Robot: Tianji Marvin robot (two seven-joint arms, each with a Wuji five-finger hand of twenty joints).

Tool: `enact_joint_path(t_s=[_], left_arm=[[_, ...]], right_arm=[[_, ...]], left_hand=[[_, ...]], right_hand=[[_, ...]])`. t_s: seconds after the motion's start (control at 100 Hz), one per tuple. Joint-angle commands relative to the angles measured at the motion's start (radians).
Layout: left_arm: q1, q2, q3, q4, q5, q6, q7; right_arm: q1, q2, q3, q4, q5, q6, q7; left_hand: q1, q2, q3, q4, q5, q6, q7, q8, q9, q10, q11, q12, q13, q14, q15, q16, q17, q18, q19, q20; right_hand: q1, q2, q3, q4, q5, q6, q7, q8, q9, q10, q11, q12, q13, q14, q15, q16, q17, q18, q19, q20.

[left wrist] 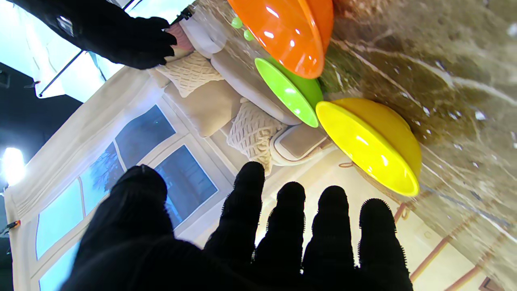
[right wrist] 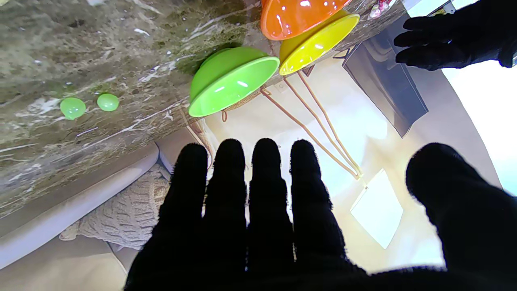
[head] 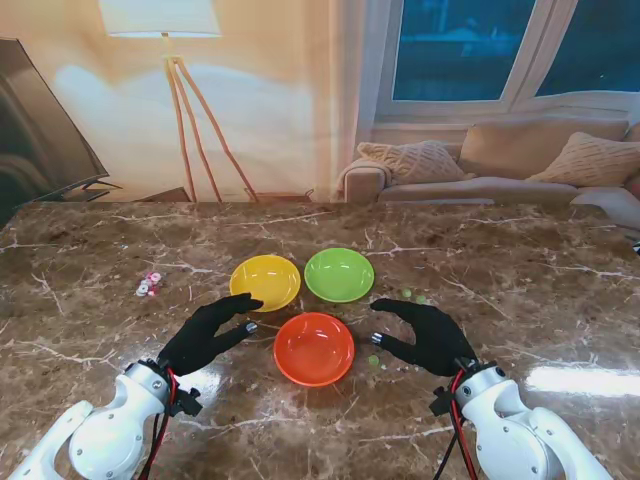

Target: Portion candies into small dishes

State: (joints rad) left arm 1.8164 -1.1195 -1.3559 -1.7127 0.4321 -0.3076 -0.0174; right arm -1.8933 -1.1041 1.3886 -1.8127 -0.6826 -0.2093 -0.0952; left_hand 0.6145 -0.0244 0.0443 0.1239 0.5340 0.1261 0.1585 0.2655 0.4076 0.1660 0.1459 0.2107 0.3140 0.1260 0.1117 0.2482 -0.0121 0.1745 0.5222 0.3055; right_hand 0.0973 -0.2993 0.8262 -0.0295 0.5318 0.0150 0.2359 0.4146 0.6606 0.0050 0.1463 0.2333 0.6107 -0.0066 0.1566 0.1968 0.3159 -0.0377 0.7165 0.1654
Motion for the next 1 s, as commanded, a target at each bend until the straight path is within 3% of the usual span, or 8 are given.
enact_joint_path(t_s=[0.0, 0.2, 0.35, 0.51, 0.64, 0.83, 0.99], left_arm=[[-0.019, 0.014, -0.021, -0.01, -0.003, 0.018, -0.005], [-0.066, 0.033, -0.113, -0.026, 0.049, 0.063, -0.096], [-0.107, 0.049, -0.184, -0.026, 0.068, 0.132, -0.192], [-0.173, 0.068, -0.229, 0.025, 0.083, 0.198, -0.289], [-0.256, 0.08, -0.23, 0.118, 0.081, 0.237, -0.348], [-0.387, 0.095, -0.191, 0.269, 0.1, 0.271, -0.413], [-0.488, 0.108, -0.133, 0.373, 0.165, 0.302, -0.453]], right_arm=[[-0.017, 0.002, 0.008, -0.001, -0.005, 0.0, 0.014], [-0.02, 0.001, 0.019, 0.0, -0.008, 0.012, 0.013], [-0.014, 0.001, 0.021, -0.001, -0.01, 0.01, 0.016], [-0.006, 0.002, 0.016, 0.005, -0.006, 0.013, 0.02], [0.001, 0.002, 0.01, 0.011, -0.003, 0.016, 0.025], [0.014, 0.002, -0.001, 0.025, 0.007, 0.027, 0.028], [0.022, 0.001, -0.011, 0.033, 0.012, 0.037, 0.024]], left_hand=[[-0.011, 0.011, 0.002, 0.013, 0.013, -0.006, -0.005, -0.005, 0.006, -0.025, 0.006, -0.001, 0.002, -0.009, -0.012, 0.0, -0.005, -0.017, 0.021, -0.016], [-0.009, 0.009, 0.002, 0.012, 0.005, -0.013, -0.007, -0.006, -0.001, -0.031, 0.005, -0.002, -0.003, -0.015, -0.014, -0.001, -0.009, -0.02, 0.017, -0.017], [0.019, -0.007, 0.013, 0.015, 0.001, -0.016, -0.005, -0.004, -0.009, -0.036, 0.003, -0.004, -0.011, -0.017, -0.017, -0.002, -0.014, -0.021, 0.011, -0.019], [0.039, -0.03, 0.017, 0.014, -0.013, -0.024, -0.008, -0.006, -0.025, -0.043, -0.002, -0.008, -0.025, -0.023, -0.023, -0.005, -0.021, -0.016, 0.001, -0.023], [0.103, -0.08, 0.05, 0.025, -0.1, -0.071, -0.035, -0.016, -0.077, -0.068, -0.012, -0.014, -0.064, -0.028, -0.036, -0.01, -0.026, -0.002, -0.018, -0.026], [0.094, -0.179, 0.131, 0.027, -0.257, -0.142, -0.029, -0.053, -0.224, -0.117, -0.012, -0.036, -0.203, -0.051, -0.067, -0.024, -0.048, 0.011, -0.126, -0.018], [0.067, -0.258, 0.172, 0.014, -0.344, -0.144, -0.038, -0.078, -0.273, -0.108, -0.104, -0.059, -0.27, -0.025, -0.071, -0.019, -0.039, 0.055, -0.173, 0.01]], right_hand=[[-0.01, 0.009, 0.008, 0.017, 0.003, -0.016, 0.007, 0.016, 0.006, -0.006, 0.003, 0.015, 0.01, -0.027, 0.004, 0.012, -0.005, -0.009, 0.022, 0.001], [-0.009, 0.008, 0.009, 0.016, 0.003, -0.017, 0.006, 0.016, 0.006, -0.004, 0.002, 0.015, 0.009, -0.025, 0.003, 0.012, -0.006, -0.008, 0.022, 0.002], [-0.009, 0.008, 0.009, 0.016, 0.003, -0.018, 0.006, 0.016, 0.007, -0.007, 0.002, 0.016, 0.01, -0.025, 0.003, 0.012, -0.005, -0.007, 0.022, 0.003], [-0.009, 0.008, 0.009, 0.016, 0.004, -0.018, 0.006, 0.016, 0.007, -0.005, 0.001, 0.016, 0.01, -0.026, 0.003, 0.012, -0.005, -0.006, 0.023, 0.004], [-0.006, 0.007, 0.011, 0.016, 0.005, -0.019, 0.007, 0.016, 0.008, -0.005, 0.001, 0.016, 0.011, -0.025, 0.003, 0.013, -0.005, -0.004, 0.023, 0.005], [-0.003, 0.005, 0.016, 0.016, 0.005, -0.019, 0.007, 0.017, 0.008, -0.008, 0.001, 0.016, 0.012, -0.026, 0.002, 0.013, -0.004, -0.002, 0.024, 0.006], [-0.001, 0.004, 0.018, 0.014, 0.005, -0.019, 0.007, 0.017, 0.007, -0.006, 0.001, 0.016, 0.011, -0.024, 0.002, 0.013, -0.005, -0.002, 0.024, 0.007]])
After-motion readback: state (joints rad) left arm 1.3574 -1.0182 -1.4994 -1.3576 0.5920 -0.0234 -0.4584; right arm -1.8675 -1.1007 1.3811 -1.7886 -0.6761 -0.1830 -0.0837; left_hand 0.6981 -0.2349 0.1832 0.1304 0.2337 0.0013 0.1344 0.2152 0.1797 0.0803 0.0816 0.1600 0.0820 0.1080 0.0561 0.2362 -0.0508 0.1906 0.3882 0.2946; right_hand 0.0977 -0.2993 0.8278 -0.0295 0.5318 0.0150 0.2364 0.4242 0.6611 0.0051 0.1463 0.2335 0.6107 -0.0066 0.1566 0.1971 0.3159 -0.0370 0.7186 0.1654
